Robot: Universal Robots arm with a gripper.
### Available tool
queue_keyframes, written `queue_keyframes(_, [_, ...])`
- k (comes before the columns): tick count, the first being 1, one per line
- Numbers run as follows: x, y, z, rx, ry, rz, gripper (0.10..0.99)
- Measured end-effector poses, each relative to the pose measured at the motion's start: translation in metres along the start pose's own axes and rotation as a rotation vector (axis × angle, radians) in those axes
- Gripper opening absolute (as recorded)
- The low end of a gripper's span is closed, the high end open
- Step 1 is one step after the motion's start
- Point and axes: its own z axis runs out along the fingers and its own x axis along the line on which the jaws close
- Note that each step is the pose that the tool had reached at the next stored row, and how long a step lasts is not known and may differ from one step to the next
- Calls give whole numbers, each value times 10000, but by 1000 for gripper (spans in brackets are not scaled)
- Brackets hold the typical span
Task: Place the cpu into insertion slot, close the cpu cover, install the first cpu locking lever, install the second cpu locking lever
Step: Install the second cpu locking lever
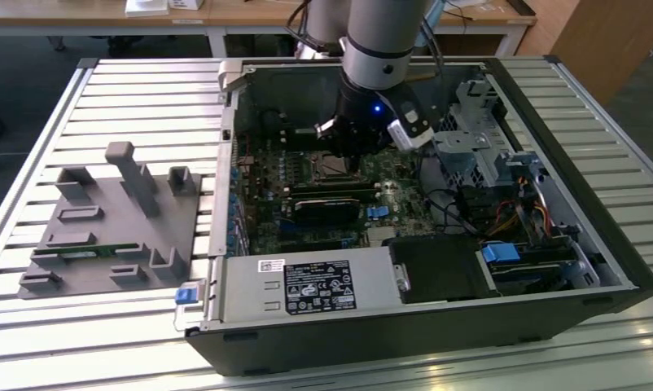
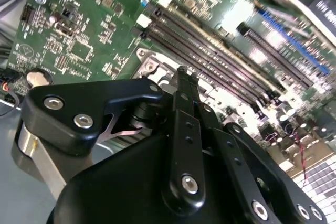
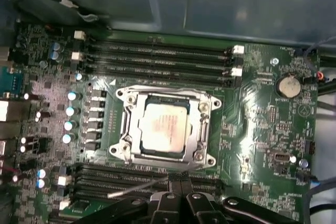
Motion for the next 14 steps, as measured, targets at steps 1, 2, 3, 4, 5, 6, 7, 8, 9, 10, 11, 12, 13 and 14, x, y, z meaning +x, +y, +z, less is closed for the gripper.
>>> queue_keyframes(1, [2,-20,-1,0,0,0,106])
queue_keyframes(2, [4,-41,-2,0,0,0,106])
queue_keyframes(3, [5,-58,-3,0,0,0,106])
queue_keyframes(4, [7,-71,-4,1,0,0,106])
queue_keyframes(5, [15,-81,-4,0,-1,1,106])
queue_keyframes(6, [37,-86,-3,-1,-1,1,106])
queue_keyframes(7, [71,-87,-2,-1,0,-1,106])
queue_keyframes(8, [115,-83,2,-3,-1,0,106])
queue_keyframes(9, [154,-80,5,-3,-2,0,106])
queue_keyframes(10, [183,-78,6,-4,-1,-2,106])
queue_keyframes(11, [204,-77,8,-8,-1,-1,106])
queue_keyframes(12, [218,-76,9,-11,-1,0,106])
queue_keyframes(13, [232,-75,13,-15,-2,0,106])
queue_keyframes(14, [250,-74,19,-18,-2,-1,106])
